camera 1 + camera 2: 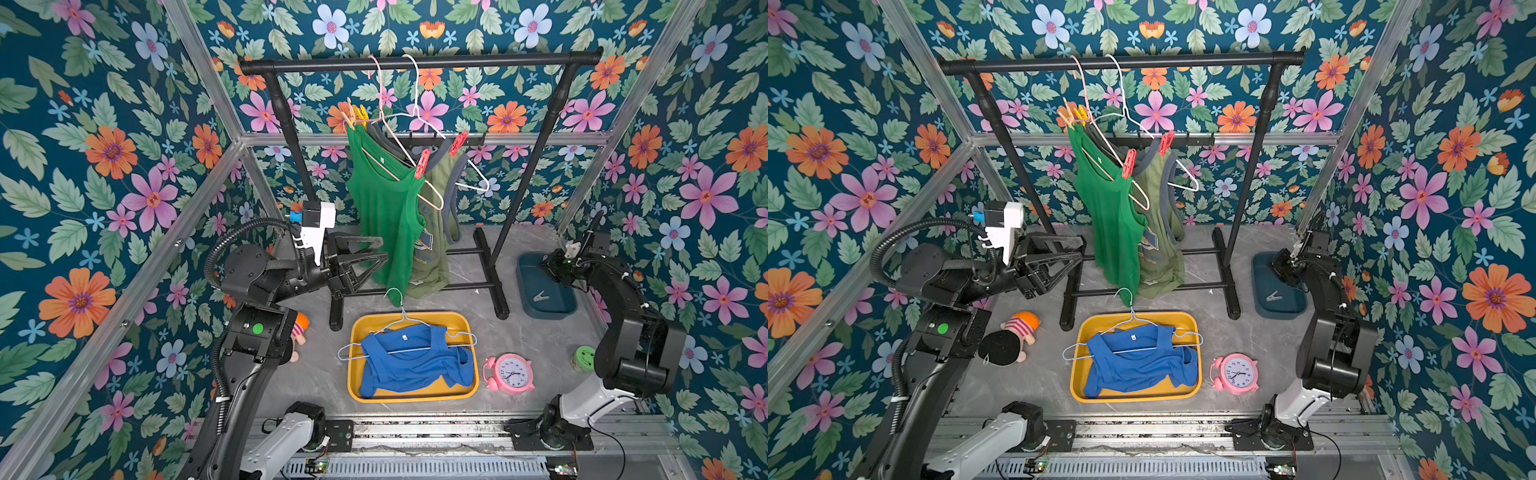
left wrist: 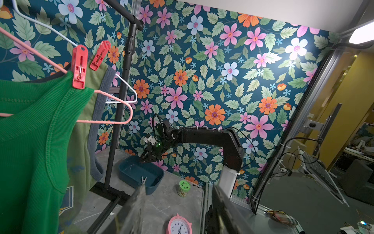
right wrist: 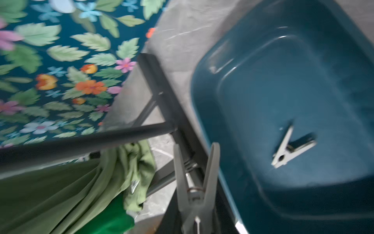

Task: Remove the clothespins securing tank tops to the hanger
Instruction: Place the clothespin in the storage box.

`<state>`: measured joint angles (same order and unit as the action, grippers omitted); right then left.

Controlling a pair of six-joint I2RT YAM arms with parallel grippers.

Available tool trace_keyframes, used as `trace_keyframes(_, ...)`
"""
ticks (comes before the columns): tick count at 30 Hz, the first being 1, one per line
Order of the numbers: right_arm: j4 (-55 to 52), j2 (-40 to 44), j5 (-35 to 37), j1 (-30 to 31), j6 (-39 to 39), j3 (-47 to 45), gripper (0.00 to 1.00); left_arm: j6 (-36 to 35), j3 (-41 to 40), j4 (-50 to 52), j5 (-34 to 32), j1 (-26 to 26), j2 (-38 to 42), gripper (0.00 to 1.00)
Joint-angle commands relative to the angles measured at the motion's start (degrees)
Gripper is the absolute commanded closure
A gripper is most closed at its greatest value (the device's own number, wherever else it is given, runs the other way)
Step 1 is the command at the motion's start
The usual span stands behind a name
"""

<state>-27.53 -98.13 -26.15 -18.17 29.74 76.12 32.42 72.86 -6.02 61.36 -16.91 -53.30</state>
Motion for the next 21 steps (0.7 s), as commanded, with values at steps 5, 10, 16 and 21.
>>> trace_keyframes(5, -7.5, -10.6, 4.3, 0.0, -2.8, 6.6, 1.00, -1.5, -2.4, -1.8, -0.1, 0.0, 1.7, 0.44)
trace_keyframes(10, -12.7, -17.3, 5.1, 0.0, -5.3, 11.2, 0.97, -1.9, -4.0, -1.8, -0.3, 0.0, 2.5, 0.44)
trace_keyframes(16, -14.9, -20.6, 6.8, -0.1, -6.2, 13.1, 0.78, -2.8, -4.6, -0.9, -0.3, 0.0, 2.5, 0.44)
trace_keyframes(21, -15.8, -21.1, 7.5, -0.2, -6.5, 13.6, 0.66, -3.0, -4.7, -0.7, -0.2, 0.1, 2.4, 0.44)
